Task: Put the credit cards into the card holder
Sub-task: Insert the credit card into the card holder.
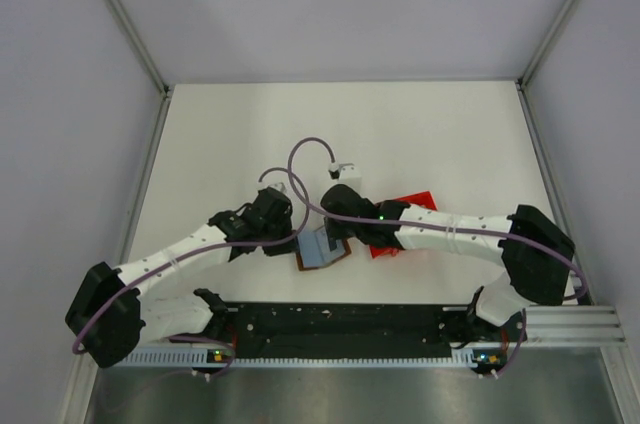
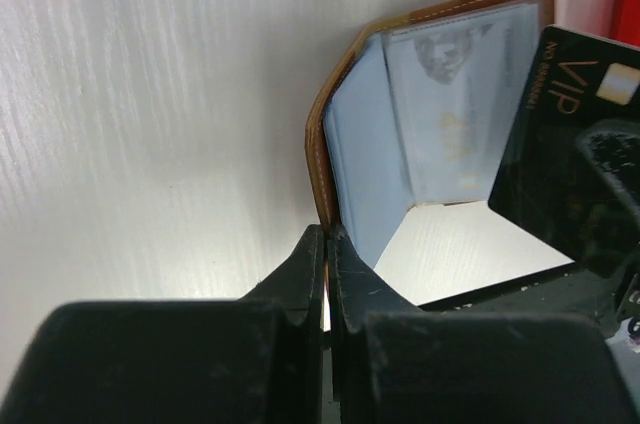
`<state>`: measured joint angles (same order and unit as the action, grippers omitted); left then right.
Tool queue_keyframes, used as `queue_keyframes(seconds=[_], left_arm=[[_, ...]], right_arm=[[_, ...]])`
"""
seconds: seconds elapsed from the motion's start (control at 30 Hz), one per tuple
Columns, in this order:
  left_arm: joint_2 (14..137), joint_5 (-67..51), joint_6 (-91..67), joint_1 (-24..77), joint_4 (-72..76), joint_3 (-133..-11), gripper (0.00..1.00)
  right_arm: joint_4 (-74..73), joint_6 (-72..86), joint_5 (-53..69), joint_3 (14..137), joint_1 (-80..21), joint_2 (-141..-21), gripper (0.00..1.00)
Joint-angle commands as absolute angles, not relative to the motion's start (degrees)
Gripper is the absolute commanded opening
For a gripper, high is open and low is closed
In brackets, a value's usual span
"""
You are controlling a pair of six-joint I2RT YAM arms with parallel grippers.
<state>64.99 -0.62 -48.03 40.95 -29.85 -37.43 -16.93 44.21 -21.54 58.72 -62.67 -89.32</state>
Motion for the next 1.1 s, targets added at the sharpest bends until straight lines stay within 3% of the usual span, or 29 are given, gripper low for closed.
queue_keyframes(seconds=[0.0,0.2,1.07], left_arm=[[65.13,2.46,-45.01,40.78,-25.50,-35.25,0.00],[66.79,2.90,-41.66,40.34,-19.34,-32.87,0.00],[72.68,0.27,-40.61,38.50,-13.71,-29.27,0.00]], right_arm=[[-11.71,41.58,-12.34,55.56,-58.46,-86.40,0.00],[-1.06,42.54,3.86,50.36,-54.49,-87.89,0.00],[25.30,51.42,13.09,35.77,-46.58,-95.10,0.00]])
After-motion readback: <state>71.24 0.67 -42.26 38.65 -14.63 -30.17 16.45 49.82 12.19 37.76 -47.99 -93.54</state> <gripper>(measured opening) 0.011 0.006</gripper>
